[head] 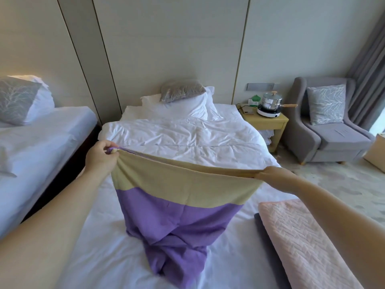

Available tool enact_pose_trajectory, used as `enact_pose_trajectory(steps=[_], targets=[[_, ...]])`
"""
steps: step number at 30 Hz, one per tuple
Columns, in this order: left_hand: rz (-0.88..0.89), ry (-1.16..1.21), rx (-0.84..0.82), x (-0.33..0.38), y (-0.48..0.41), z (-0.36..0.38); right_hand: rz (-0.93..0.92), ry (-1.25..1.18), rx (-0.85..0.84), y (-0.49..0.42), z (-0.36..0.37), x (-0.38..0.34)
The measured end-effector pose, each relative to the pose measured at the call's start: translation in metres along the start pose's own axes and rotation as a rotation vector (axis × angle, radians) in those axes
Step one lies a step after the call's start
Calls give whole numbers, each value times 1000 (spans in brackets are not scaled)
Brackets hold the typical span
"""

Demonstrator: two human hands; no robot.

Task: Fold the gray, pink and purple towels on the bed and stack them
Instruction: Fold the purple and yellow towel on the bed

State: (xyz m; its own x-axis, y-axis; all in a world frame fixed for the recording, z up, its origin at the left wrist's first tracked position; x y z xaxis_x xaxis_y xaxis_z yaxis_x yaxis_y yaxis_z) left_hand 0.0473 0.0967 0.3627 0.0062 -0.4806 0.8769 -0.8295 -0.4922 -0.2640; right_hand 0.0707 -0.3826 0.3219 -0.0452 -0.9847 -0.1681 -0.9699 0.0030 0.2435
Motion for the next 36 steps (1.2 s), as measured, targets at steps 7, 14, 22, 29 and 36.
enact_pose_trajectory(steps=[7,14,22,29,36], targets=[[28,-29,-74,-10,3,-1,166,-708,485,1,-36,17],[83,-40,-39,-6,-15,-16,188,-615,546,-4,-69,8],[274,-201,-97,0,-20,-33,63,-418,590,-5,-87,-5],[394,-268,-113,5,-16,-34,168,-448,657,-3,-84,2],[346,-267,-35,21,-31,-43,6,-176,580,2,-92,-13]])
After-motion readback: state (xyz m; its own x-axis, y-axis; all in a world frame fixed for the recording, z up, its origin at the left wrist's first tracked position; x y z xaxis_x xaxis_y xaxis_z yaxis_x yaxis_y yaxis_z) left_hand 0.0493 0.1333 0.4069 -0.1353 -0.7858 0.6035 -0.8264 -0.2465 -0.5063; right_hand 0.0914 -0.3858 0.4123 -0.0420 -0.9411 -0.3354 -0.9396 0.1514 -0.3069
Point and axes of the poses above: each hand's wrist, its own y-axis away from the middle knuckle, its own z-axis out of the palm, x = y × z, the point moved 4 cm from there along -y, towards the middle knuckle, and after that the axes turned 7 degrees about y, right-handed, at the moved point
